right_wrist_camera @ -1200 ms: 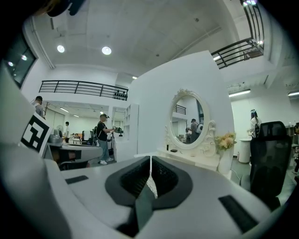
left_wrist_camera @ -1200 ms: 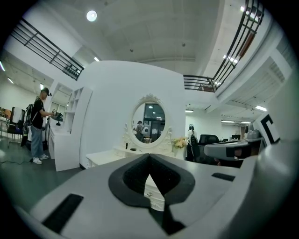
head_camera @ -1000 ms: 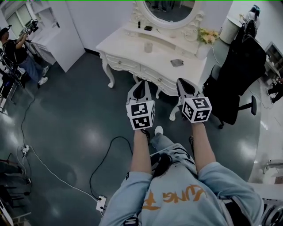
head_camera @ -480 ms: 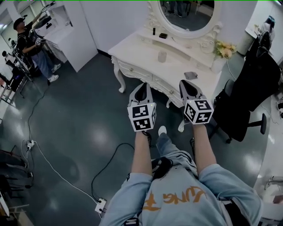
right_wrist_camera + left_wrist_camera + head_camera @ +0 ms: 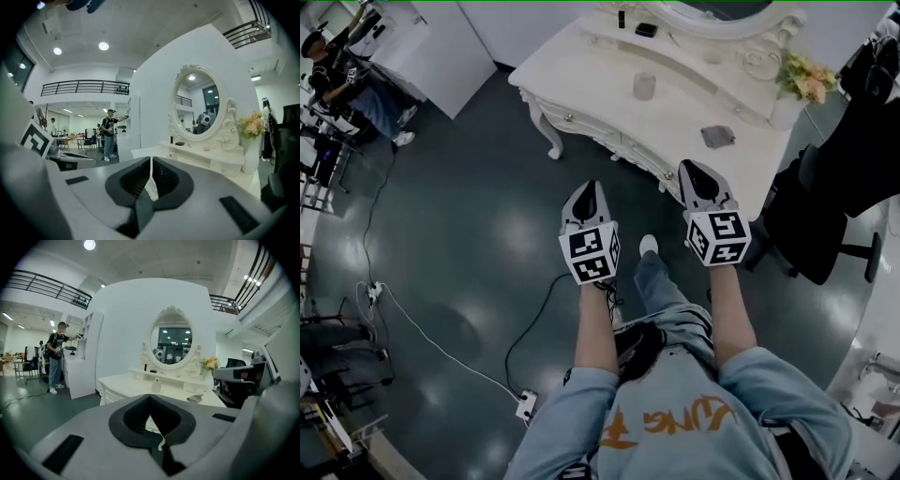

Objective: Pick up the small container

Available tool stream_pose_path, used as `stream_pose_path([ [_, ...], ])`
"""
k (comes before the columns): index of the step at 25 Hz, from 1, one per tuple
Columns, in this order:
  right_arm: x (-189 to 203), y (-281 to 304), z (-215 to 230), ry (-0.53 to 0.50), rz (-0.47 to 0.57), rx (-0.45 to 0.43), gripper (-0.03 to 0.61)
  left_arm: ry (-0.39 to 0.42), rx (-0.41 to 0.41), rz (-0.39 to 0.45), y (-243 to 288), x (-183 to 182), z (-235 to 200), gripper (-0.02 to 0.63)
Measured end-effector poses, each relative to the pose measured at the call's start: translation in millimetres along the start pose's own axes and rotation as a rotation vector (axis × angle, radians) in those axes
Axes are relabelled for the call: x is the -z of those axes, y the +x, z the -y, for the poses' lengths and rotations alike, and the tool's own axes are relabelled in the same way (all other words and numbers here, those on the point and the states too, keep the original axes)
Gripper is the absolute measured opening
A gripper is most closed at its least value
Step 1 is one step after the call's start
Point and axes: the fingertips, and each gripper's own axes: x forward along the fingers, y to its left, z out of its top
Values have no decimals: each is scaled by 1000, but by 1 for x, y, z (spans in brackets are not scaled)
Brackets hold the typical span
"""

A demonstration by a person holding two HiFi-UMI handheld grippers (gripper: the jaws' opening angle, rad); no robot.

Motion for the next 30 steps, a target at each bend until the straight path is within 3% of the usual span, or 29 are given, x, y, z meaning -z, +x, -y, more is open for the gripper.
stream_pose_path([
  [3,12,23,31,63,-26,25,34,25,38,-55,36,7,16,18],
  [10,15,90,104,150,-26,62,34,77,108,-88,128,-15,45,18],
  [18,-23,170,168,150,14,36,34,78,115,-30,216,-72,61,18],
  [25,-31,210,146,132,-1,-82,34,49,54,-30,236,-86,34,18],
  [30,-24,224,143,68,-35,-107,34,32,56,-43,256,-79,34,18],
])
